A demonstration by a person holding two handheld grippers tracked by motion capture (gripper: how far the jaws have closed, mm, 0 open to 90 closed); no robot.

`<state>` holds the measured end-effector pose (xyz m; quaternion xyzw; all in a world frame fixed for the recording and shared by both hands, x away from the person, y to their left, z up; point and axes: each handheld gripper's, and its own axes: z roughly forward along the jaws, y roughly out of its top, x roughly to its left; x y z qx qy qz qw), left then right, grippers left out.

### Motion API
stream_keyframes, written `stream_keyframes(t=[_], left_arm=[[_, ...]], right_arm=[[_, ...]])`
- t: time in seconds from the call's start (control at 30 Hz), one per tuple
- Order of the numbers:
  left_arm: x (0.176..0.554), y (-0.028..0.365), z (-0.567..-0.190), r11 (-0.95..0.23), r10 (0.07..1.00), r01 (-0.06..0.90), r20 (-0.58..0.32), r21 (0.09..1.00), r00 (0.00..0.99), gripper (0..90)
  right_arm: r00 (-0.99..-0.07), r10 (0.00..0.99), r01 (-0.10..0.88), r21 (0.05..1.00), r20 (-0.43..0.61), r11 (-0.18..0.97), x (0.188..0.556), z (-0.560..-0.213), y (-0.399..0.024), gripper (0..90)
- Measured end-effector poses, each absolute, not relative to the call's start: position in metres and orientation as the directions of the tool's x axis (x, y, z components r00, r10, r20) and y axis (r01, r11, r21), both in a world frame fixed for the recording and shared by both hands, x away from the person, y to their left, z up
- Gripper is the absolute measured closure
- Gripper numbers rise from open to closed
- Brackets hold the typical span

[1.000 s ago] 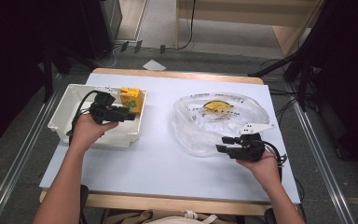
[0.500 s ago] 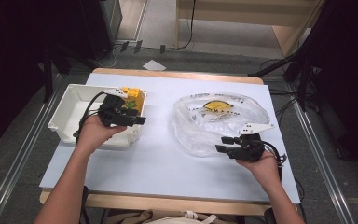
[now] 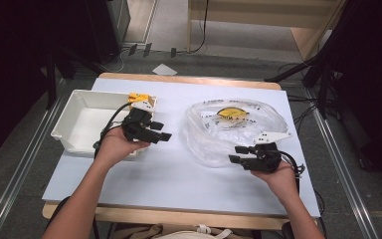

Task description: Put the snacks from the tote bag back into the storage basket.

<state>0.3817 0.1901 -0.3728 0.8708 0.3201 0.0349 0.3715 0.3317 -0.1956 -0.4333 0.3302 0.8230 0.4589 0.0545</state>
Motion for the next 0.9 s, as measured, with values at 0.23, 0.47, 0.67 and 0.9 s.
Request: stream_keyframes(t=[0.23, 0.47, 0.67, 0.9], left_arm=[[0.375, 0.177, -0.375, -0.532, 0.565, 0.513, -0.169, 0.674, 0.808, 43.0], [0.364, 0.166, -0.382, -0.560, 0.541, 0.489, -0.153, 0.669, 0.827, 42.4], [0.361, 0.156, -0.386, -0.575, 0.523, 0.474, -0.145, 0.667, 0.840, 40.8], [0.359, 0.150, -0.391, -0.579, 0.523, 0.476, -0.146, 0.662, 0.840, 40.8]], right_arm=[[-0.783, 0.583, 0.488, 0.795, 0.216, 0.360, 0.330, -0.433, -0.194, 54.0], [-0.789, 0.575, 0.485, 0.796, 0.218, 0.363, 0.330, -0.432, -0.191, 53.0], [-0.795, 0.565, 0.482, 0.796, 0.220, 0.367, 0.329, -0.432, -0.189, 52.4], [-0.800, 0.558, 0.478, 0.795, 0.219, 0.374, 0.329, -0.432, -0.189, 52.3]])
